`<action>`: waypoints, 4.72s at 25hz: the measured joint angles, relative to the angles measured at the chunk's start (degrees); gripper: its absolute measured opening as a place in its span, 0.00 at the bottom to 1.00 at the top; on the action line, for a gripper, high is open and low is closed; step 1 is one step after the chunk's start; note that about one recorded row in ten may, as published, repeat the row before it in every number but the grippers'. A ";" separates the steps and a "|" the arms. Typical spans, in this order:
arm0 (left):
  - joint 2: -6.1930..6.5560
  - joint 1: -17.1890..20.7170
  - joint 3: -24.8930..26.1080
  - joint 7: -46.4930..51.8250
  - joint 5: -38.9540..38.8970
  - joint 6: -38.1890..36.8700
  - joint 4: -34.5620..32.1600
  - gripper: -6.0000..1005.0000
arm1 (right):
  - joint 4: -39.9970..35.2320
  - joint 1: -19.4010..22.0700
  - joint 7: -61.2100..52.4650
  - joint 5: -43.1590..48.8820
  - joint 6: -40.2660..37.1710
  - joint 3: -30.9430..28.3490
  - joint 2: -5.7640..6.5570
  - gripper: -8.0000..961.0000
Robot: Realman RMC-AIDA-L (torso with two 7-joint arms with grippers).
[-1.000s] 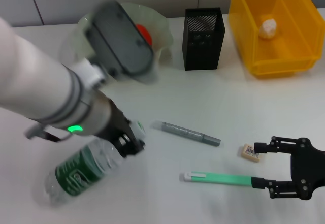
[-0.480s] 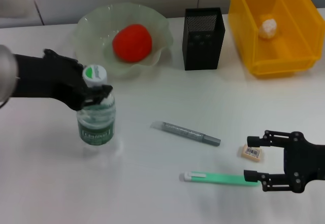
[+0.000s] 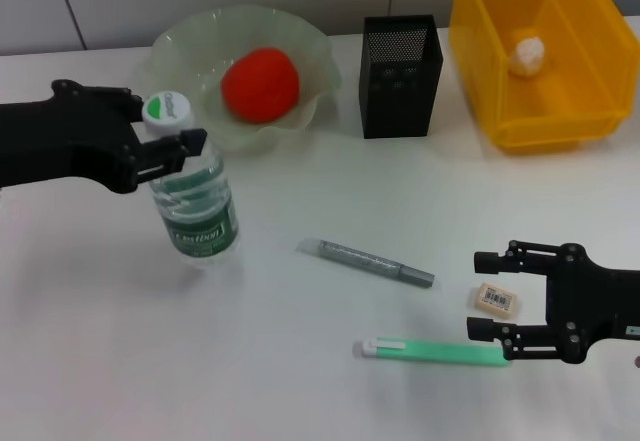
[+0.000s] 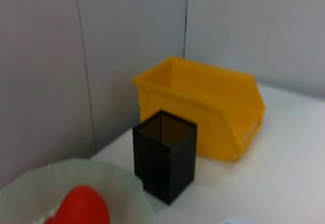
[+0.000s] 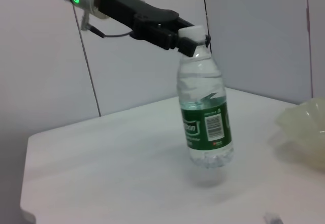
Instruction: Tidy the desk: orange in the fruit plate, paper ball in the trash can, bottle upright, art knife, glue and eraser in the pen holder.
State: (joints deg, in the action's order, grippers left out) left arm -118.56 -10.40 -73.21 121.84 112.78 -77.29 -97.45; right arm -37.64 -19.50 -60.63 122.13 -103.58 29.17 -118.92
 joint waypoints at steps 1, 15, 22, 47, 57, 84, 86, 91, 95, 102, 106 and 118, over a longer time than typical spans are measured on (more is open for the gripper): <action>0.00 0.00 0.00 0.00 0.00 0.00 0.00 0.44 | 0.00 0.00 0.00 0.00 0.00 0.00 0.00 0.79; 0.00 -1.62 8.99 -30.39 -18.41 0.31 26.95 0.44 | 1.52 -0.28 0.00 0.00 0.17 0.00 -0.09 0.79; 0.08 -2.68 9.14 -34.65 -19.49 1.29 32.96 0.45 | 1.78 -0.28 0.00 0.00 0.16 -0.03 -0.09 0.79; 0.01 -2.11 8.75 -35.73 -19.71 0.63 35.12 0.57 | 2.05 -0.31 -0.01 0.04 0.78 -0.08 -0.09 0.79; 0.43 -0.50 18.06 -36.30 -19.47 -7.89 33.37 0.79 | 2.04 -0.19 -0.62 -0.28 0.53 -0.08 -0.09 0.79; 4.50 -0.25 27.12 -60.01 -12.89 -23.78 59.84 0.79 | -14.60 -2.25 -20.40 -2.18 -1.01 1.02 -0.17 0.79; 4.48 -0.49 27.24 -60.01 -12.47 -23.81 60.04 0.79 | -18.38 -2.42 -24.17 -2.08 -1.63 1.98 -0.14 0.79; 4.46 -0.59 27.27 -60.04 -12.26 -24.10 60.09 0.79 | -31.42 -2.77 -37.34 1.04 -2.25 7.82 0.05 0.79; 4.34 -0.77 27.45 -60.05 -12.23 -24.26 60.03 0.79 | -40.20 -5.45 -47.38 8.28 -3.36 12.60 0.29 0.79; 4.07 -1.04 27.11 -60.06 -12.22 -24.34 60.10 0.79 | -46.12 -14.65 -62.93 19.75 -7.03 22.76 2.27 0.79; 4.04 -1.00 27.09 -60.06 -12.23 -24.56 60.10 0.79 | -44.36 -18.98 -66.09 22.56 -9.17 26.36 2.84 0.79; 4.02 -0.74 27.42 -60.21 -12.23 -24.48 60.06 0.79 | -37.86 -29.98 -69.78 29.60 -10.38 45.06 -0.32 0.79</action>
State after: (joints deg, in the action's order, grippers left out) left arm -114.54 -11.13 -45.79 61.64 100.55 -101.76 -37.39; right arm -75.50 -49.48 -130.42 151.73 -113.96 74.23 -119.24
